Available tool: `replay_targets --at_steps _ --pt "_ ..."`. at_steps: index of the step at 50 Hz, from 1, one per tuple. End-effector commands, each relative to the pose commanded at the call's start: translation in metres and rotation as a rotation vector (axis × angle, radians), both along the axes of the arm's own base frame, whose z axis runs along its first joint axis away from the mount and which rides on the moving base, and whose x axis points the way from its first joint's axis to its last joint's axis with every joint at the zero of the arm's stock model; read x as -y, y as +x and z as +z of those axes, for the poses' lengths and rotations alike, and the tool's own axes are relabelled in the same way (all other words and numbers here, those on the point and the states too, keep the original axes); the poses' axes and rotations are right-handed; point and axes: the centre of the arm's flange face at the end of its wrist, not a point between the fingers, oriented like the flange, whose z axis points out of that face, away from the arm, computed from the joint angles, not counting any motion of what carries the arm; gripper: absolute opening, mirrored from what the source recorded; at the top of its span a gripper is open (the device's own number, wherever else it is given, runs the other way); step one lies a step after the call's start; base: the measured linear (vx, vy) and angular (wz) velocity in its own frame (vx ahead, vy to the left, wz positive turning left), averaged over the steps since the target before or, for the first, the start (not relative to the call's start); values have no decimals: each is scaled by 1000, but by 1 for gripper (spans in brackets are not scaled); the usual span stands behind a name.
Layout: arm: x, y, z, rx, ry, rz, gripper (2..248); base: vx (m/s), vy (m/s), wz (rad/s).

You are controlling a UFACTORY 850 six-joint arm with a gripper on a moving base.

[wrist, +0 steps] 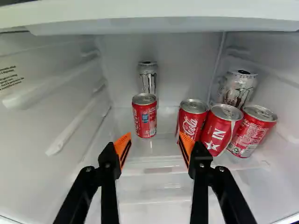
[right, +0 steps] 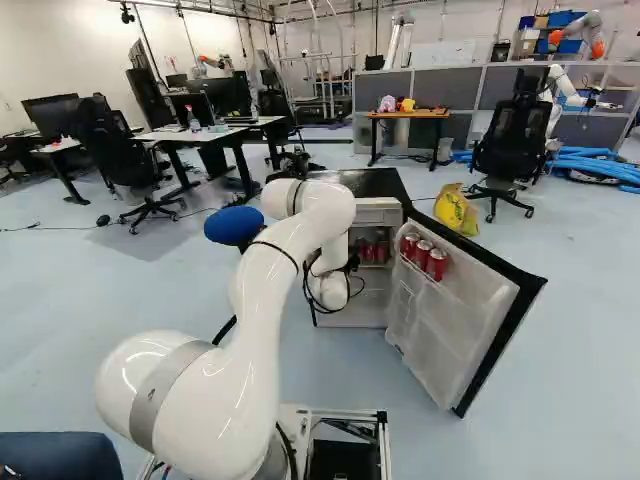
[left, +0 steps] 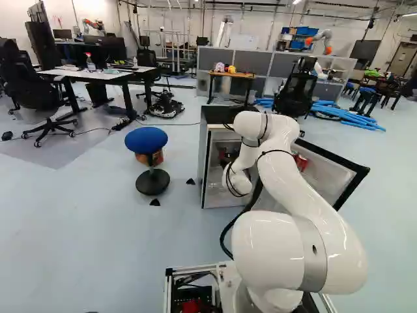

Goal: Grab a drink from the fridge

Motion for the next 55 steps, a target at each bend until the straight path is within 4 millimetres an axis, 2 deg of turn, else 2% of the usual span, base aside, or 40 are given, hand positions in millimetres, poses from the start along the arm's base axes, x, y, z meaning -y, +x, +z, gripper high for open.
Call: replay_targets --at_steps 4,5,10,36,55 --pt "0 0 0 0 0 0 154 0 0 0" --pt "0 0 0 0 0 0 145 0 0 0" --pt "0 0 0 0 0 0 151 0 0 0" --pt "-1 1 0 1 0 1 150 0 0 0" --pt "-9 13 -4 21 -5 19 150 0 0 0"
